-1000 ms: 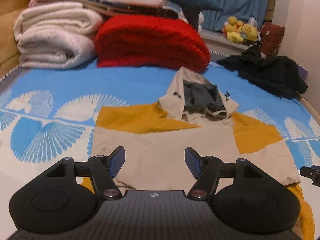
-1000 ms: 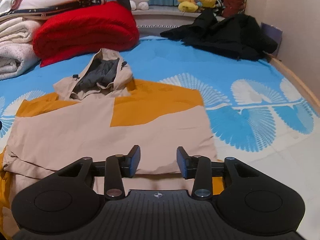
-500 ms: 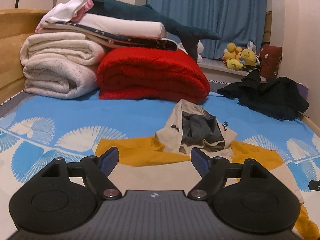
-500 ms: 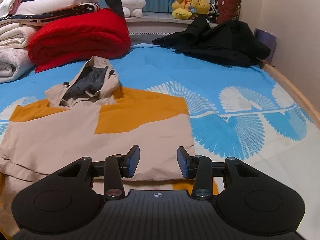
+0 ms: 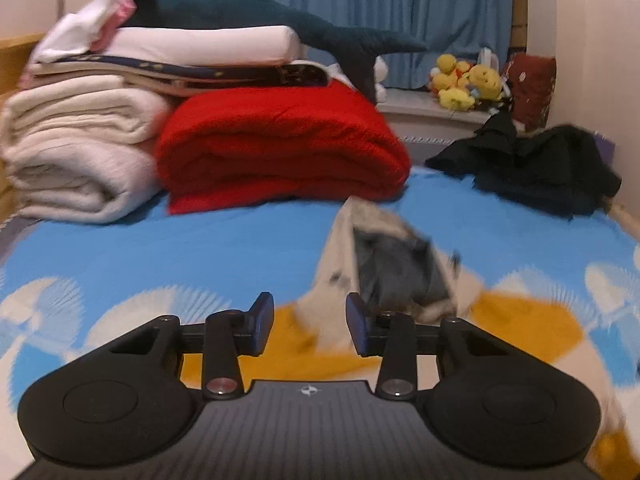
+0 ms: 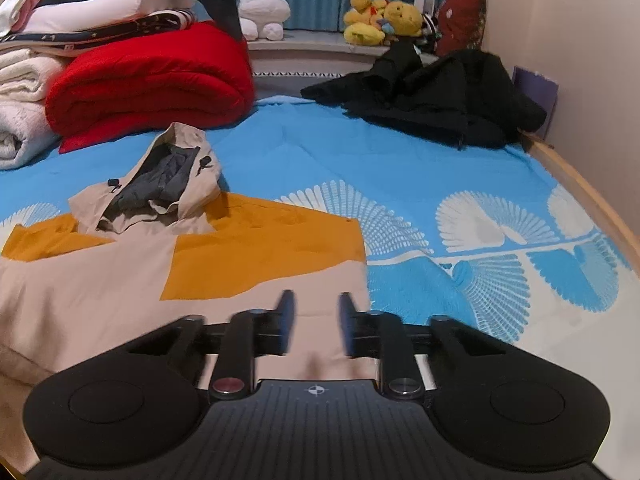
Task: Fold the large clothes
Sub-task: 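Grasp the jacket hem with the left gripper and fold it toward the hood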
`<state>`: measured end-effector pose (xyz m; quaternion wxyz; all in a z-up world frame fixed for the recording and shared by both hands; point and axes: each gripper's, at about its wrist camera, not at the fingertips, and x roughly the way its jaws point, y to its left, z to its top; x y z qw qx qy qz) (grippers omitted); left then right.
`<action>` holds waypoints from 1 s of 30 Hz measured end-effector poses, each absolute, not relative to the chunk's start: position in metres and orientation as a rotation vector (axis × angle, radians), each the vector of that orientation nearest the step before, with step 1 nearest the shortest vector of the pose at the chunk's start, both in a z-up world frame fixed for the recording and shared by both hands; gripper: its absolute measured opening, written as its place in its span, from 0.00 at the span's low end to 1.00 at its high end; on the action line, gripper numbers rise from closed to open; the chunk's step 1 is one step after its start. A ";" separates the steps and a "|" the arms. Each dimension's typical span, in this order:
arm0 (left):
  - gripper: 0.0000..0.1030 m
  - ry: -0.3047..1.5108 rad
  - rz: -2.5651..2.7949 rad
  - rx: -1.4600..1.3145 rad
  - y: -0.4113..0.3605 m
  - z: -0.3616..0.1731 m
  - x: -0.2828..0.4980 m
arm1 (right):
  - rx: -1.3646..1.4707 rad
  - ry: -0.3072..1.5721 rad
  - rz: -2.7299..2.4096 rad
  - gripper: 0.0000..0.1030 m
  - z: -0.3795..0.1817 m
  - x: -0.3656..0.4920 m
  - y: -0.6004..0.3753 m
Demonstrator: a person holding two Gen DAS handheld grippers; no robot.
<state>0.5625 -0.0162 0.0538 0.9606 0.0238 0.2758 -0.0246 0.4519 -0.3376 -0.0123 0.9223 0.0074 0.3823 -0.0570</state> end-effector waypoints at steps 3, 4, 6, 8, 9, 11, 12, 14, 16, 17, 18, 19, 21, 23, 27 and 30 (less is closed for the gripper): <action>0.43 0.584 -0.073 0.041 -0.032 0.056 0.634 | 0.038 0.793 -0.137 0.18 -0.016 0.460 -0.342; 0.43 0.601 -0.076 0.035 -0.036 0.052 0.656 | 0.044 0.797 -0.139 0.17 -0.017 0.462 -0.343; 0.43 0.634 -0.071 0.016 -0.044 0.041 0.702 | 0.053 0.808 -0.143 0.18 -0.020 0.466 -0.344; 0.43 0.664 -0.075 0.016 -0.051 0.024 0.743 | 0.056 0.820 -0.154 0.18 -0.024 0.469 -0.345; 0.44 0.673 -0.072 0.023 -0.055 0.014 0.764 | 0.056 0.826 -0.159 0.18 -0.025 0.469 -0.345; 0.46 0.706 -0.078 0.024 -0.061 -0.006 0.801 | 0.050 0.840 -0.157 0.18 -0.029 0.471 -0.344; 0.47 0.718 -0.075 0.016 -0.063 -0.016 0.817 | 0.044 0.845 -0.155 0.18 -0.031 0.471 -0.343; 0.54 0.729 -0.047 -0.007 -0.066 -0.032 0.845 | 0.031 0.859 -0.151 0.18 -0.035 0.472 -0.342; 0.55 0.746 -0.027 -0.013 -0.071 -0.049 0.870 | 0.020 0.867 -0.147 0.18 -0.038 0.474 -0.342; 0.55 0.753 -0.013 -0.002 -0.074 -0.056 0.880 | 0.015 0.868 -0.147 0.18 -0.039 0.474 -0.342; 0.55 0.757 -0.001 0.016 -0.077 -0.062 0.888 | 0.012 0.871 -0.148 0.18 -0.040 0.474 -0.343; 0.54 0.755 0.009 0.035 -0.079 -0.066 0.893 | 0.011 0.873 -0.152 0.18 -0.041 0.474 -0.344; 0.18 0.759 0.013 0.080 -0.082 -0.074 0.902 | 0.015 0.872 -0.164 0.18 -0.042 0.474 -0.347; 0.01 0.780 0.016 0.109 -0.085 -0.075 0.903 | 0.015 0.868 -0.185 0.18 -0.043 0.474 -0.350; 0.00 0.698 -0.062 0.172 -0.091 -0.047 0.866 | 0.038 0.849 -0.201 0.18 -0.038 0.473 -0.356; 0.00 0.623 -0.172 0.229 -0.091 -0.009 0.803 | 0.082 0.829 -0.200 0.18 -0.028 0.472 -0.361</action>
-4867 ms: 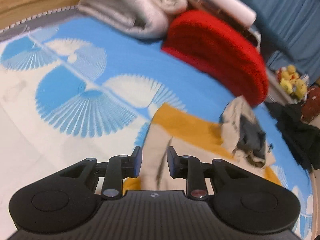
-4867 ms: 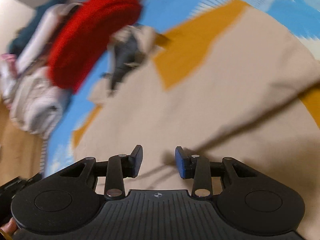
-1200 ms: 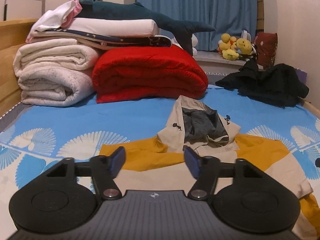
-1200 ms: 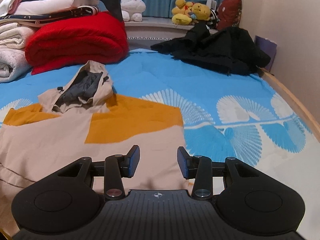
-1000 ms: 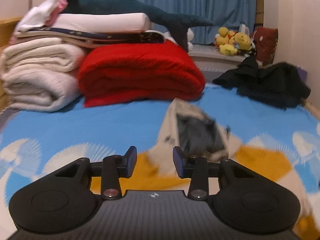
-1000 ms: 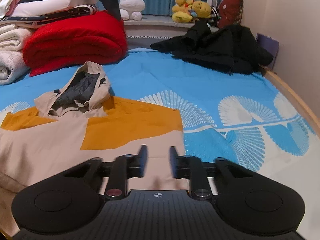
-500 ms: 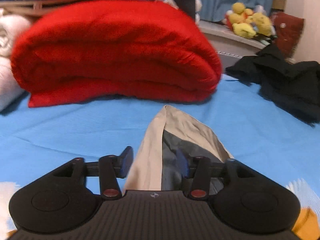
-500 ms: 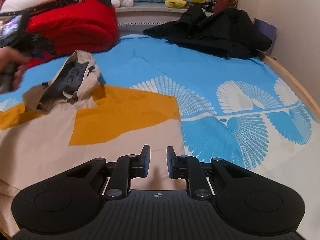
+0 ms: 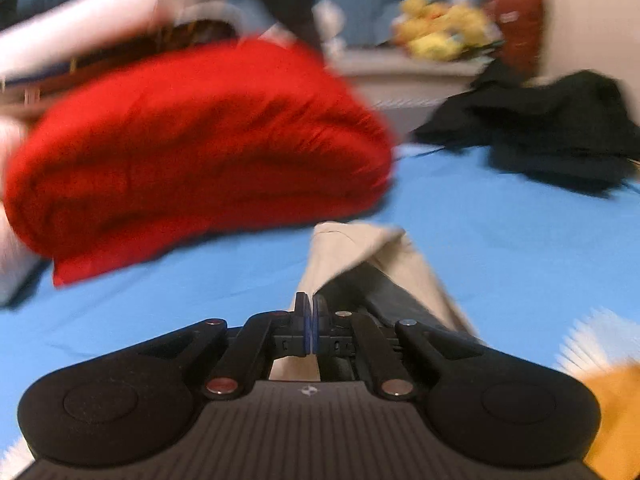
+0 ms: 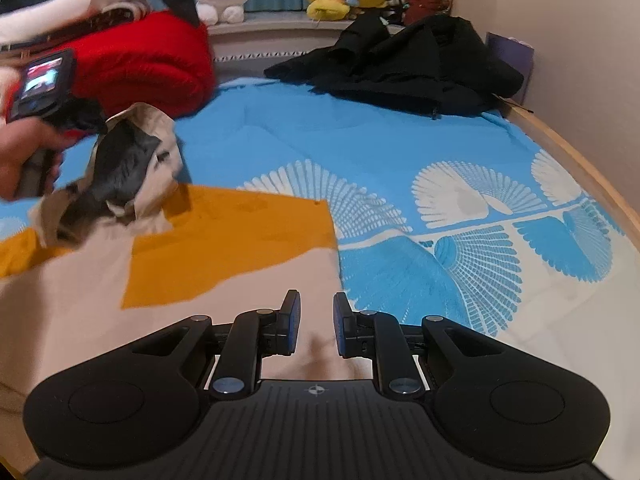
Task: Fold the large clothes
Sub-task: 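Grasp the jacket hem with the left gripper and fold it toward the hood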
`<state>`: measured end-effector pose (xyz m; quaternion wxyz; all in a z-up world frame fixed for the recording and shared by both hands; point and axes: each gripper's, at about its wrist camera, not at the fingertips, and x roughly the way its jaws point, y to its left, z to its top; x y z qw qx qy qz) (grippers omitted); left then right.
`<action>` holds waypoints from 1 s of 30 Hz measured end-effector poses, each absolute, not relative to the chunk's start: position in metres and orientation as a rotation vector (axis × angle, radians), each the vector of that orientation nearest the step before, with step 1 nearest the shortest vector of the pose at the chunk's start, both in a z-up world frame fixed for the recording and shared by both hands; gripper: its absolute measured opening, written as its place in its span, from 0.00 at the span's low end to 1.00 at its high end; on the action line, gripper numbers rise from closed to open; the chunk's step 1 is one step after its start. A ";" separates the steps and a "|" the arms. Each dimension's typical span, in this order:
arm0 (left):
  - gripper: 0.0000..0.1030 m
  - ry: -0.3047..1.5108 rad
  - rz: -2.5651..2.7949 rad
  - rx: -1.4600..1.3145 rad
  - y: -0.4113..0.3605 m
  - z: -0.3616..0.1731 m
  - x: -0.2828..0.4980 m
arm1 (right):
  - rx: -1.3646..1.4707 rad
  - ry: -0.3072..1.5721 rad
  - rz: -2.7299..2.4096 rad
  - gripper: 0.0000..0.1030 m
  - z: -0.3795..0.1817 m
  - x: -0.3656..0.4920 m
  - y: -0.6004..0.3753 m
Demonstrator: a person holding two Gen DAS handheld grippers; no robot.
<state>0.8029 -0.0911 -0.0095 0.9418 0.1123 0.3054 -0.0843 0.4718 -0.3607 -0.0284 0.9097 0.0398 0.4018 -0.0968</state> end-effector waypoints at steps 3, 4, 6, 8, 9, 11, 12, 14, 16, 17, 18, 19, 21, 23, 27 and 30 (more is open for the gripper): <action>0.00 0.501 -0.327 0.344 -0.089 0.027 0.700 | 0.121 0.790 -0.193 0.18 -0.015 0.467 -0.363; 0.00 0.464 -0.377 0.388 -0.086 0.036 0.660 | 0.132 0.777 -0.189 0.18 -0.011 0.465 -0.363; 0.00 0.419 -0.464 0.456 -0.073 0.042 0.574 | 0.162 0.748 -0.180 0.18 -0.004 0.460 -0.365; 0.01 0.462 -0.515 0.507 -0.058 0.028 0.496 | 0.204 0.710 -0.155 0.18 0.000 0.454 -0.367; 0.01 0.518 -0.526 0.532 -0.051 0.015 0.464 | 0.222 0.697 -0.145 0.18 0.001 0.452 -0.368; 0.05 0.654 -0.564 0.543 -0.040 -0.006 0.423 | 0.262 0.669 -0.128 0.19 0.006 0.448 -0.371; 0.06 0.696 -0.554 0.529 -0.035 -0.011 0.407 | 0.283 0.653 -0.114 0.21 0.009 0.447 -0.373; 0.13 0.705 -0.467 0.410 -0.022 -0.006 0.402 | 0.337 0.621 -0.094 0.26 0.013 0.445 -0.377; 0.20 0.712 -0.354 0.185 -0.006 0.005 0.419 | 0.404 0.609 -0.067 0.29 0.014 0.444 -0.379; 0.20 0.725 -0.295 0.042 0.005 0.006 0.432 | 0.434 0.616 -0.045 0.29 0.012 0.445 -0.379; 0.20 0.740 -0.248 -0.094 0.017 0.005 0.446 | 0.458 0.630 -0.020 0.29 0.009 0.447 -0.377; 0.20 0.748 -0.210 -0.205 0.026 0.001 0.458 | 0.478 0.650 0.007 0.31 0.005 0.450 -0.372; 0.21 0.769 -0.129 -0.361 0.041 -0.014 0.480 | 0.520 0.702 0.061 0.35 -0.004 0.457 -0.364; 0.29 0.834 -0.088 -0.463 0.050 -0.029 0.500 | 0.568 0.767 0.104 0.38 -0.017 0.465 -0.355; 0.57 0.926 -0.084 -0.613 0.063 -0.058 0.515 | 0.599 0.895 0.169 0.40 -0.042 0.478 -0.327; 0.59 0.972 -0.052 -0.718 0.074 -0.075 0.521 | 0.569 0.991 0.185 0.40 -0.058 0.485 -0.306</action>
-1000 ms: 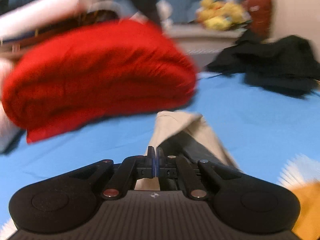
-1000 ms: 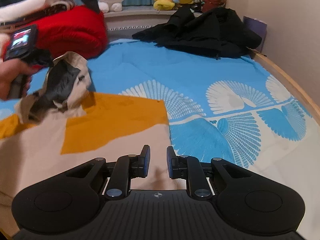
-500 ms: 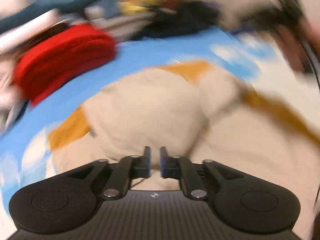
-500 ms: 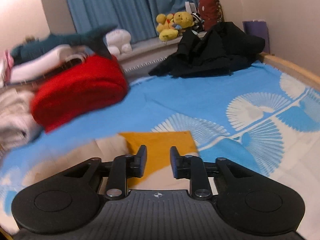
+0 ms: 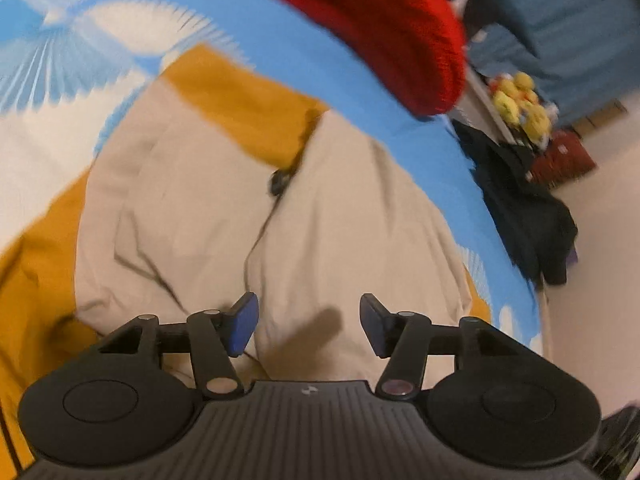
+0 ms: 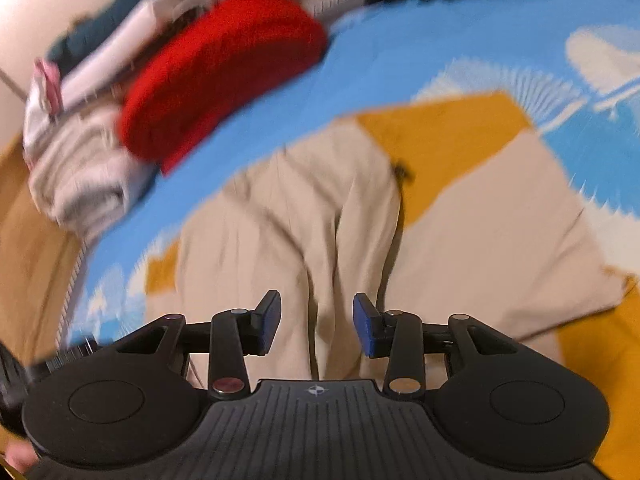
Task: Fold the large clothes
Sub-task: 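Grasp the jacket hem with the left gripper and fold it toward the hood, then open both grippers and lift them away from the folded jacket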
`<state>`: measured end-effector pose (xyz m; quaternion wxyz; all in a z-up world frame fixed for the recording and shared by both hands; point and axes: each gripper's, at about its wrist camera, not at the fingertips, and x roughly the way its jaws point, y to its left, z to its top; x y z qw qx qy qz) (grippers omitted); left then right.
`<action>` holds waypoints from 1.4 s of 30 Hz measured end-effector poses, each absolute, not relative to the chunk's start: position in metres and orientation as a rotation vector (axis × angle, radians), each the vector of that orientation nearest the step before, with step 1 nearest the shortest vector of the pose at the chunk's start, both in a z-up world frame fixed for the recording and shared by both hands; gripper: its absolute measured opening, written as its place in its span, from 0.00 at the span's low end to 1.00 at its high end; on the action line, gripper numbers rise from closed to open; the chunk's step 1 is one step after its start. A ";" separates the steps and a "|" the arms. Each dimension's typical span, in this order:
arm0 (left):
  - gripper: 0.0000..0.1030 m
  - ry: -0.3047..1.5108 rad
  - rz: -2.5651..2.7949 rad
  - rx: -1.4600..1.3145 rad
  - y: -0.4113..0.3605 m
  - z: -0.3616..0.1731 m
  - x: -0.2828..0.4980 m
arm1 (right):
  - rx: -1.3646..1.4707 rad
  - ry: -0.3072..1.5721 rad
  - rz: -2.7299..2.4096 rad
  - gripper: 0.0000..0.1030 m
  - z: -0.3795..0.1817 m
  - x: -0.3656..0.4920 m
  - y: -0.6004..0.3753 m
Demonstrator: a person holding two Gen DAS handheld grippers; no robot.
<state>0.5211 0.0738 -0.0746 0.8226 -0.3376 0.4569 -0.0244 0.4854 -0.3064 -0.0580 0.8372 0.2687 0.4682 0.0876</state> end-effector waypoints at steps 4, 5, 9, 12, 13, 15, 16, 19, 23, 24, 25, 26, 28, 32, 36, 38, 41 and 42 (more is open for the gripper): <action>0.59 1.023 -0.037 -0.777 0.077 -0.100 0.531 | 0.560 1.057 0.183 0.40 -0.073 0.487 -0.290; 0.58 1.029 -0.047 -0.791 0.079 -0.102 0.533 | 0.541 1.058 0.178 0.37 -0.074 0.487 -0.286; 0.02 1.023 -0.076 -0.777 0.075 -0.106 0.539 | 0.510 1.007 0.247 0.06 -0.065 0.487 -0.274; 0.02 0.882 -0.146 -0.790 0.076 -0.078 0.534 | 0.627 0.867 0.332 0.04 -0.048 0.483 -0.280; 0.02 0.821 -0.178 -0.792 0.078 -0.064 0.532 | 0.689 0.794 0.351 0.04 -0.040 0.479 -0.289; 0.02 0.689 -0.223 -0.768 0.081 -0.039 0.524 | 0.767 0.654 0.389 0.04 -0.023 0.472 -0.300; 0.02 0.654 -0.230 -0.754 0.081 -0.032 0.521 | 0.792 0.602 0.406 0.04 -0.018 0.468 -0.305; 0.02 0.761 -0.178 -0.706 0.077 -0.048 0.526 | 0.856 0.596 0.403 0.04 -0.023 0.465 -0.312; 0.16 1.147 -0.024 -0.588 0.060 -0.116 0.536 | 0.666 0.987 0.155 0.04 -0.073 0.480 -0.295; 0.16 1.164 -0.002 -0.566 0.057 -0.119 0.536 | 0.628 1.067 0.099 0.04 -0.088 0.480 -0.292; 0.18 1.155 0.000 -0.556 0.055 -0.117 0.536 | 0.615 1.107 0.069 0.04 -0.098 0.479 -0.291; 0.23 1.135 -0.002 -0.532 0.052 -0.111 0.536 | 0.609 1.123 0.061 0.04 -0.102 0.480 -0.289; 0.34 1.032 -0.015 -0.474 0.046 -0.090 0.536 | 0.584 1.110 0.060 0.05 -0.098 0.481 -0.286; 0.37 0.849 -0.143 -0.431 0.027 -0.064 0.524 | 0.593 1.112 0.047 0.06 -0.096 0.479 -0.285; 0.38 0.993 -0.350 -0.411 -0.011 -0.088 0.525 | 0.602 1.120 0.040 0.08 -0.098 0.482 -0.290; 0.38 1.137 -0.327 -0.243 -0.034 -0.112 0.523 | 0.598 1.119 0.035 0.08 -0.100 0.480 -0.289; 0.38 1.155 -0.328 -0.200 -0.038 -0.118 0.521 | 0.592 1.120 0.037 0.13 -0.100 0.479 -0.288; 0.39 1.144 -0.330 -0.235 -0.034 -0.112 0.522 | 0.591 1.121 0.035 0.14 -0.101 0.480 -0.287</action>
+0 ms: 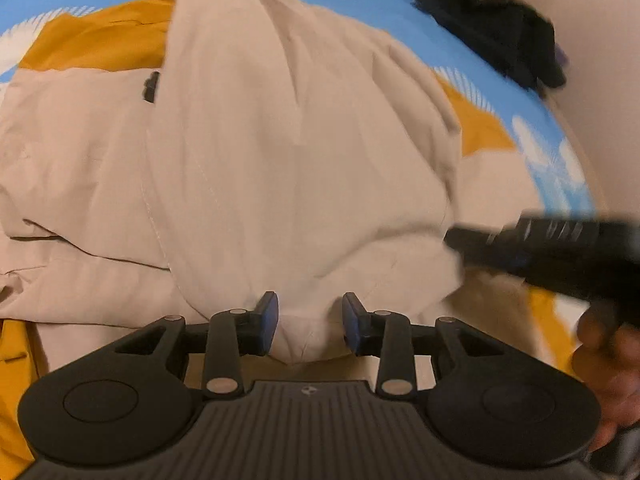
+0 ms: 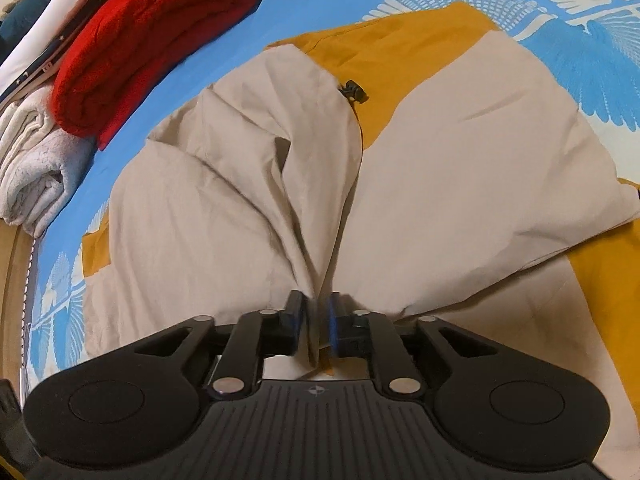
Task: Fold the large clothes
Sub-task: 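Open both grippers and lift them away from the folded jacket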
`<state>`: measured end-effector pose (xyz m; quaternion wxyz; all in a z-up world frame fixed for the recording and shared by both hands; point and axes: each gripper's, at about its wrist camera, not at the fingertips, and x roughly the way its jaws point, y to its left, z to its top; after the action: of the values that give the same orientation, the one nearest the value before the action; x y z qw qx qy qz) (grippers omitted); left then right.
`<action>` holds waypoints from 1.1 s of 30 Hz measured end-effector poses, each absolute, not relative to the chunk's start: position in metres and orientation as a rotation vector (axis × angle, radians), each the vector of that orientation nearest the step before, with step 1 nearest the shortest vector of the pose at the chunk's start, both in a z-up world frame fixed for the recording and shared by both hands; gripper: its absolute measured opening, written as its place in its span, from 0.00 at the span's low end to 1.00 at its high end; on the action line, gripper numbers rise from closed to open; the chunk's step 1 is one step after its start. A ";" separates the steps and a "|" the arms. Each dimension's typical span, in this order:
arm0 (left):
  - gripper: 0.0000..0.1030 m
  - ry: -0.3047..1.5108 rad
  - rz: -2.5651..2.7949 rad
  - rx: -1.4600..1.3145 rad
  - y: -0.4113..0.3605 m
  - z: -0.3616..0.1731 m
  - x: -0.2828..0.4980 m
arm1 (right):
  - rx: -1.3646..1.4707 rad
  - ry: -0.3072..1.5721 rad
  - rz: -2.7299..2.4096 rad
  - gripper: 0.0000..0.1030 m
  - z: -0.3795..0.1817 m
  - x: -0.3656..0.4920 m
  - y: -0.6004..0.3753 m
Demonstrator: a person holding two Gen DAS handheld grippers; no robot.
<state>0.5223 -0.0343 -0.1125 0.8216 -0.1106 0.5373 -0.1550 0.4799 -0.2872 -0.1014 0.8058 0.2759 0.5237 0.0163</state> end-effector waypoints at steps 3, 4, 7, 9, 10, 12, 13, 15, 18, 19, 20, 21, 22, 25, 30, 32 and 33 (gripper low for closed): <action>0.39 1.013 -0.310 -0.287 -0.015 -0.091 0.520 | 0.573 1.110 0.028 0.14 -0.100 0.482 -0.288; 0.39 0.986 -0.277 -0.273 -0.012 -0.089 0.521 | 0.566 1.106 0.025 0.14 -0.099 0.482 -0.289; 0.38 1.069 -0.179 -0.227 -0.004 -0.107 0.533 | 0.564 1.109 0.020 0.16 -0.101 0.482 -0.291; 0.36 1.133 -0.116 -0.184 -0.006 -0.120 0.534 | 0.559 1.112 0.018 0.17 -0.101 0.481 -0.290; 0.37 1.122 -0.116 -0.187 -0.007 -0.117 0.534 | 0.558 1.114 0.019 0.18 -0.101 0.481 -0.289; 0.39 1.082 -0.140 -0.202 -0.009 -0.099 0.532 | 0.555 1.109 0.015 0.20 -0.098 0.481 -0.289; 0.39 1.048 -0.159 -0.210 -0.008 -0.088 0.528 | 0.553 1.102 0.012 0.22 -0.096 0.480 -0.290; 0.39 0.989 -0.171 -0.207 -0.005 -0.068 0.523 | 0.544 1.069 0.005 0.22 -0.087 0.477 -0.291; 0.39 0.928 -0.166 -0.211 0.007 -0.044 0.508 | 0.502 0.967 0.008 0.22 -0.062 0.469 -0.293; 0.39 0.912 -0.164 -0.212 0.004 -0.035 0.510 | 0.487 0.928 0.009 0.22 -0.052 0.466 -0.294; 0.39 0.894 -0.165 -0.212 0.005 -0.029 0.506 | 0.471 0.889 0.011 0.22 -0.043 0.461 -0.296; 0.39 0.869 -0.166 -0.207 0.006 -0.020 0.501 | 0.451 0.846 0.017 0.22 -0.032 0.456 -0.297; 0.39 0.845 -0.167 -0.198 0.008 -0.012 0.497 | 0.430 0.809 0.024 0.22 -0.022 0.451 -0.298; 0.39 0.750 -0.187 -0.158 0.020 0.025 0.471 | 0.367 0.686 0.064 0.22 0.010 0.429 -0.303; 0.39 0.552 -0.189 -0.057 0.032 0.076 0.411 | 0.175 0.419 0.092 0.22 0.074 0.382 -0.308; 0.39 0.479 -0.159 -0.058 0.044 0.099 0.374 | 0.100 0.322 0.091 0.22 0.100 0.356 -0.308; 0.39 0.461 -0.146 -0.076 0.050 0.110 0.354 | 0.078 0.280 0.092 0.22 0.113 0.342 -0.309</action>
<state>0.3544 0.0501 0.1098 0.9702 -0.0374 0.2281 -0.0722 0.3415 -0.3091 0.1130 0.9884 0.0388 0.1396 0.0457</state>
